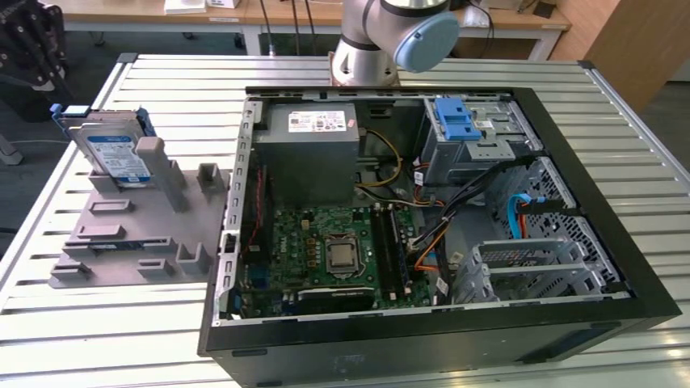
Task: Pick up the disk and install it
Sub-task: 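Pick up the disk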
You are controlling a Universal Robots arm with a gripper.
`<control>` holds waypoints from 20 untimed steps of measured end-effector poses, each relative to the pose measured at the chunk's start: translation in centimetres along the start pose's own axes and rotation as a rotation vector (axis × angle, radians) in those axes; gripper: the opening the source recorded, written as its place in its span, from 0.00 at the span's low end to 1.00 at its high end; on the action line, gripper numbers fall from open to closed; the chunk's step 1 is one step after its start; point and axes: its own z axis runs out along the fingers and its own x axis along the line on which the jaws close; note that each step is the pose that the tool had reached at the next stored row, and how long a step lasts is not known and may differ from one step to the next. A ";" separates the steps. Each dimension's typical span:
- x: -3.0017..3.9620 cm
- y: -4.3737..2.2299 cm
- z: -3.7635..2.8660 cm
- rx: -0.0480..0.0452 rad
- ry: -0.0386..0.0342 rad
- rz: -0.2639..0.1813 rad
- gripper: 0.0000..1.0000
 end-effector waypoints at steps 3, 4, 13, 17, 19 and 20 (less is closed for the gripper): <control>-0.12 0.19 0.11 0.0105 -0.0009 0.000 0.23; -0.15 0.35 0.21 0.0161 -0.0015 0.000 0.23; -1.49 0.82 1.47 0.0262 -0.0013 -0.002 0.52; -1.48 0.82 2.20 0.0261 -0.0013 -0.004 0.59; -1.47 0.81 2.56 0.0261 -0.0013 -0.005 0.59; -1.47 0.81 2.74 0.0260 -0.0012 -0.006 0.59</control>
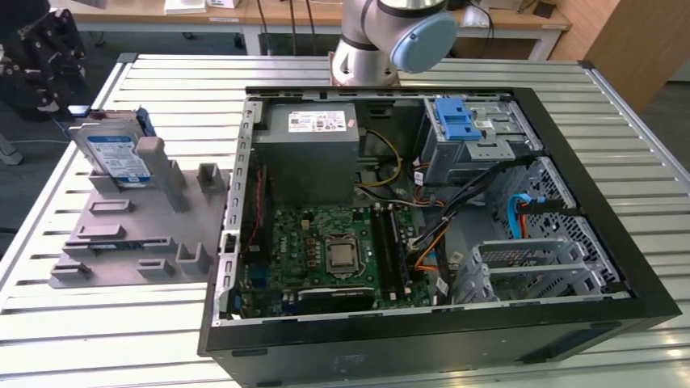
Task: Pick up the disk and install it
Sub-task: 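Pick up the disk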
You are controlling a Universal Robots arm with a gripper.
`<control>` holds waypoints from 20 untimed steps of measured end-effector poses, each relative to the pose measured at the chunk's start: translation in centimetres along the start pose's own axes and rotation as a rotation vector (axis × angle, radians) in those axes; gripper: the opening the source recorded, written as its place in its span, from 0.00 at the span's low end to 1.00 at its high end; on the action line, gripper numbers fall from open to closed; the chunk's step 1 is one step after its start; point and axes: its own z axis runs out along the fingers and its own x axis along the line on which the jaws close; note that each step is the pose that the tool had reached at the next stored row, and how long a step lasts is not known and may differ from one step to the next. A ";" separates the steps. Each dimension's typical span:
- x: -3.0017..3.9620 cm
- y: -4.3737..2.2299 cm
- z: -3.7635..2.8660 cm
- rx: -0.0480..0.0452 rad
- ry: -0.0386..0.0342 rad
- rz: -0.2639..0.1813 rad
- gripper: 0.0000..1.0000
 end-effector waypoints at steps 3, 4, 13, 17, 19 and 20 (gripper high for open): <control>0.02 0.05 0.55 0.0000 0.0000 0.000 0.59; 0.04 0.09 0.73 0.0001 -0.0001 0.000 0.59; 0.19 0.52 2.11 -0.0010 0.0000 -0.002 0.59; 0.19 0.52 2.26 -0.0010 0.0002 -0.002 0.51; 0.19 0.52 2.27 -0.0008 0.0001 -0.002 0.51; 0.19 0.52 2.35 -0.0005 0.0000 -0.003 0.51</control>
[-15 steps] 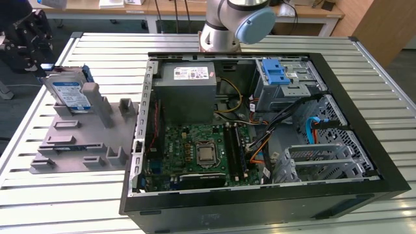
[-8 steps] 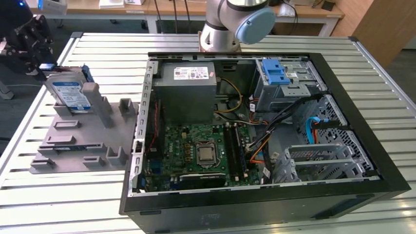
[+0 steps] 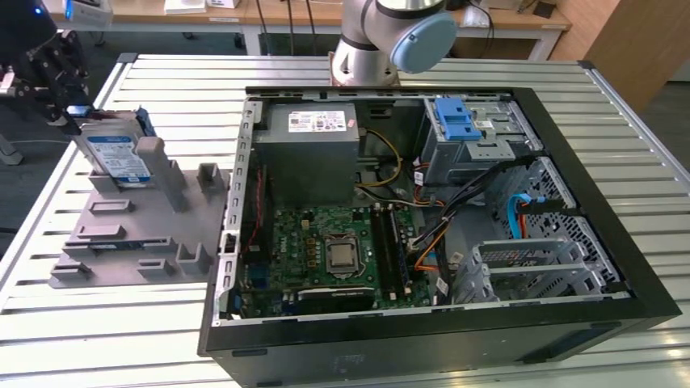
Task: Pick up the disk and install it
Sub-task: 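Pick up the disk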
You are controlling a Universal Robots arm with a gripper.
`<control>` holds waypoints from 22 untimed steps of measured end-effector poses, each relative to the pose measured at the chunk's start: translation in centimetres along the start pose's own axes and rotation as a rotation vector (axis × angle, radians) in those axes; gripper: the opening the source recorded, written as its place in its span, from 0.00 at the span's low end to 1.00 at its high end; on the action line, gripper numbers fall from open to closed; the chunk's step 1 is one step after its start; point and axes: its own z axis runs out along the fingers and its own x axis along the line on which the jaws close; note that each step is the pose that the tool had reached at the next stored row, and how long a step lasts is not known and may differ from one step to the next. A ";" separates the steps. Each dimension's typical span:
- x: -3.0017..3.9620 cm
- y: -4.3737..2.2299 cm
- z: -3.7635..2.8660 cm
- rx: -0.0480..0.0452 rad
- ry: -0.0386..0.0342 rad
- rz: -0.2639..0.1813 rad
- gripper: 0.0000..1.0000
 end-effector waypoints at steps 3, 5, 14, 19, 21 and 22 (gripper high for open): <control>0.00 0.00 0.23 -0.0004 0.0002 -0.015 0.51; 0.01 0.00 0.47 -0.0006 0.0003 -0.023 0.51; 0.02 -0.01 1.36 -0.0004 0.0034 -0.024 0.51; 0.03 -0.01 1.66 0.0000 0.0091 -0.024 0.51; 0.02 -0.02 1.77 0.0000 0.0103 -0.024 0.51; 0.03 -0.01 1.77 -0.0002 0.0105 -0.024 0.51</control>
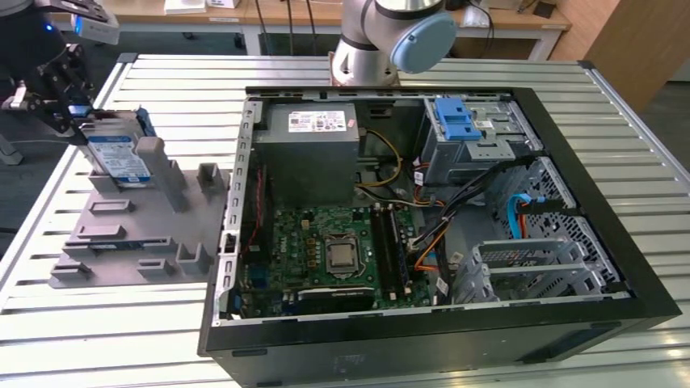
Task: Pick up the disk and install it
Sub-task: 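Pick up the disk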
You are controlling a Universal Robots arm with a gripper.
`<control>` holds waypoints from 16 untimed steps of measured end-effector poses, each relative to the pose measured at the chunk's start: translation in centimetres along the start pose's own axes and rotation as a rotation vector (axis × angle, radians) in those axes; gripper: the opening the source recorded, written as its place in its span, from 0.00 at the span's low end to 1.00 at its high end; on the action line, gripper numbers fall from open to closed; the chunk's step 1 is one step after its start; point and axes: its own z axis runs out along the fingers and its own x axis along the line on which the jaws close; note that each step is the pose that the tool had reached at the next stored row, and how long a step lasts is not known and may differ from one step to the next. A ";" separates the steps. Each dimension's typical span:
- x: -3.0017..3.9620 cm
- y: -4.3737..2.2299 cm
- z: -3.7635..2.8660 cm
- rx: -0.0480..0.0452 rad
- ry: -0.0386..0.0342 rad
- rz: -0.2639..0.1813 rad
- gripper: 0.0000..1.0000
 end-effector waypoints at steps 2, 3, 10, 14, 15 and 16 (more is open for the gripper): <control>0.00 0.00 0.00 -0.0001 0.0001 0.000 0.51; 0.00 0.00 0.02 0.0001 0.0000 0.000 0.49; 0.00 0.00 0.03 0.0001 0.0000 0.000 0.36; 0.00 0.00 0.04 0.0001 0.0001 -0.017 0.36; 0.00 0.00 0.04 0.0000 0.0002 -0.032 0.36; 0.00 0.00 0.04 0.0001 0.0005 -0.046 0.36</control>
